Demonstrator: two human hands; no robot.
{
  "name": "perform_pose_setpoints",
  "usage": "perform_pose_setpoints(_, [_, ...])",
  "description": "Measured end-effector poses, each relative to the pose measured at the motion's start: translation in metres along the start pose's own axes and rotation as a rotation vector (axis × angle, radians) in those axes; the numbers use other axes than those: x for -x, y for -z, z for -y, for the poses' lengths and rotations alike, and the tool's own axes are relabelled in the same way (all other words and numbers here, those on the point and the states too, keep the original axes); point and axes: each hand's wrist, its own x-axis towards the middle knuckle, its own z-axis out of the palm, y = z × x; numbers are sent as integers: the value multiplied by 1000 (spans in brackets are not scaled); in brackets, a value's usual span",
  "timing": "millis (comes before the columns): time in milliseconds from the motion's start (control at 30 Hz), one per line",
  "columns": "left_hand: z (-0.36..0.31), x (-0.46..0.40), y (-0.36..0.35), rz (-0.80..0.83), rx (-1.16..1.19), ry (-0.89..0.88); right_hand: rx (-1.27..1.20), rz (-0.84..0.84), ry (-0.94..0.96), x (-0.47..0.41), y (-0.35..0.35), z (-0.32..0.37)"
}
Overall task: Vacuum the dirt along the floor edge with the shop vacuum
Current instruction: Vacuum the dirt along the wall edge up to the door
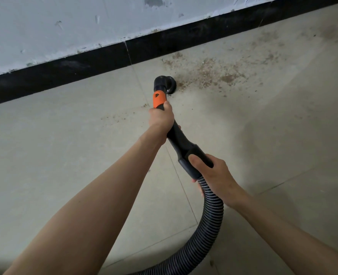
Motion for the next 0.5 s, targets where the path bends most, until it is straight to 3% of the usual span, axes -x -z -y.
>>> perform_pose_setpoints(233, [-10,-10,-20,32,-21,-21,-13,-28,27,-16,12,-2])
perform_pose_setpoints(500, [-20,-25,11,-26,-93,-1,-37,47,39,-33,-15,11])
